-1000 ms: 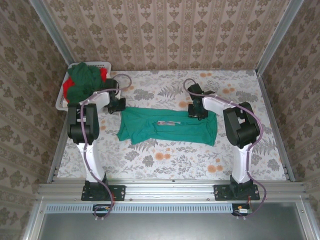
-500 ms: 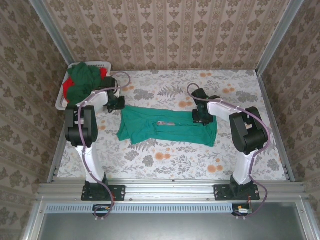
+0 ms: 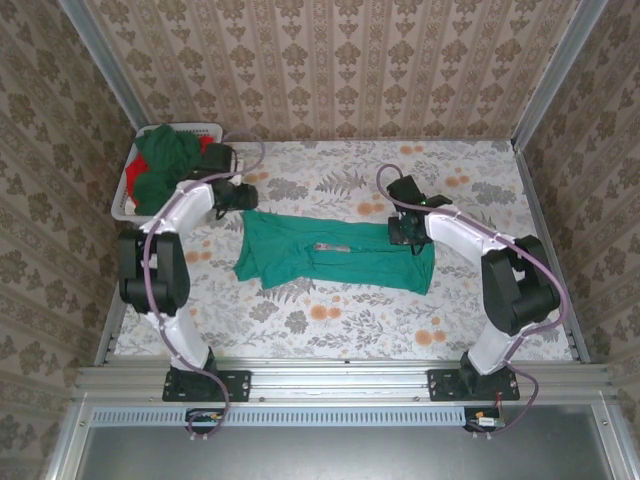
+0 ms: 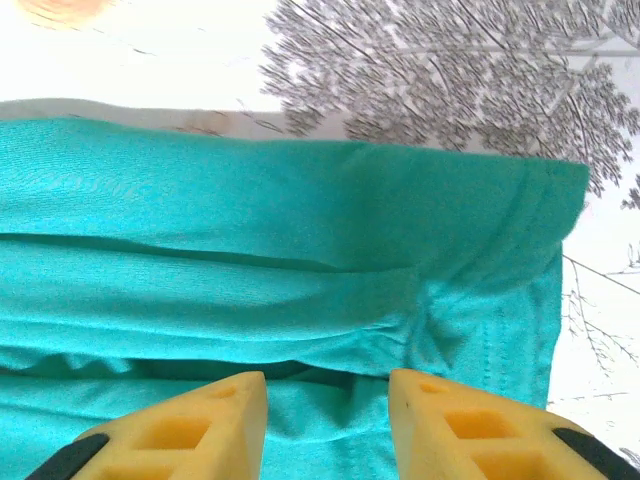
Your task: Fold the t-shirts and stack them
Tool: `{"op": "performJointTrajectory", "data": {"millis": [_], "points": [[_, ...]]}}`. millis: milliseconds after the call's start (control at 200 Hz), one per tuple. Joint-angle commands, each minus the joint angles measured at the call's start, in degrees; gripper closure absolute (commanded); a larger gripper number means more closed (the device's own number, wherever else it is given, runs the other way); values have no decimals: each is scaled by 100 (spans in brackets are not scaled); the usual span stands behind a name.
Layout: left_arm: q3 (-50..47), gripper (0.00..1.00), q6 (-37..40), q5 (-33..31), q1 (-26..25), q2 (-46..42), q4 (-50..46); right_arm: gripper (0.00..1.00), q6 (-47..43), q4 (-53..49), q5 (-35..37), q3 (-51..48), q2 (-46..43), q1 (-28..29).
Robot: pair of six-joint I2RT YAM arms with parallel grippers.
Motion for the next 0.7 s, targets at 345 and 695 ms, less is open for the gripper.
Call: {"op": "performJointTrajectory", "data": {"millis": [345, 695], "points": [[404, 48, 2597, 810, -2022, 1396, 59, 64, 660, 402, -173, -106, 773, -205], [-97, 78, 3174, 705, -2060, 968, -219, 63, 858, 285, -369, -249, 870, -652]]}}
